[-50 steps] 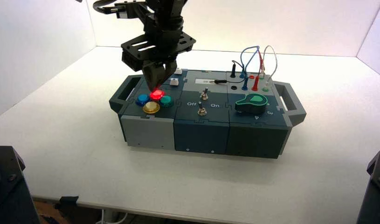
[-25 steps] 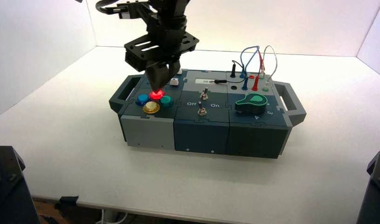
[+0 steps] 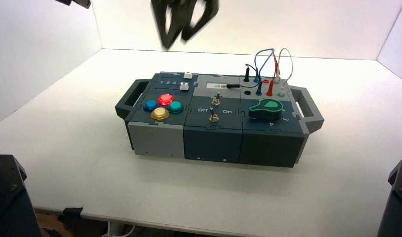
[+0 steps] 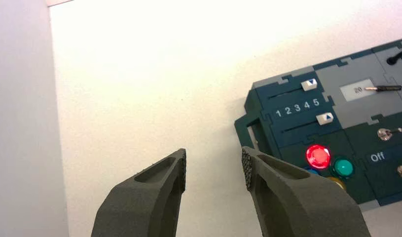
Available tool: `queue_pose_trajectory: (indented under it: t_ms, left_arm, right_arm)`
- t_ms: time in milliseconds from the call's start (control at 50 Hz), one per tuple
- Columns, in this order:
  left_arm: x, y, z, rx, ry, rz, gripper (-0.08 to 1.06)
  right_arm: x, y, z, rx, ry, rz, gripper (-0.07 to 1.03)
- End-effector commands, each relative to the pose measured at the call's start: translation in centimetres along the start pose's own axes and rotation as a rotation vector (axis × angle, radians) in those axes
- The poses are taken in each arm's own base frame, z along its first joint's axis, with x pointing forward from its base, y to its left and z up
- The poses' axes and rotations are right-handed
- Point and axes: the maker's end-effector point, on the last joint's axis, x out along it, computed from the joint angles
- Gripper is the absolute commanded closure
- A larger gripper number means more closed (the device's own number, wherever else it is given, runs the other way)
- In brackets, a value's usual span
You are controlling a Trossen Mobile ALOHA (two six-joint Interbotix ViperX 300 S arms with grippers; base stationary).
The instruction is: Push the red button with the right gripper.
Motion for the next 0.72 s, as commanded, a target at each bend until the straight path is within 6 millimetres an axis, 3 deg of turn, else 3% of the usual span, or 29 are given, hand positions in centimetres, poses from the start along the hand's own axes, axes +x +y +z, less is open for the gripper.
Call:
queue_pose_trajectory:
  t_ms: [20, 220, 520, 720]
  left_arm:
    - [-0.2, -0.2, 0.7, 0.007, -0.021, -0.004, 0.37]
    - [0.0, -0.3, 0.7, 0.009, -0.013, -0.007, 0.37]
    - [0.3, -0.3, 0.4, 0.011, 0.002, -0.01, 0.37]
    - [0.6, -0.8, 0.2, 0.024, 0.017, -0.024, 0.37]
  right_arm:
    - [-5.3, -0.1, 0.5, 0.003, -0.129, -0.004, 0.24]
    - [-9.3, 0.1, -2.3, 0.03, -0.215, 0.0, 0.23]
    - [-8.2, -1.1, -6.2, 0.079, -0.185, -0.019, 0.23]
    - [-8.2, -1.1, -7.0, 0.091, -0.202, -0.015, 0.23]
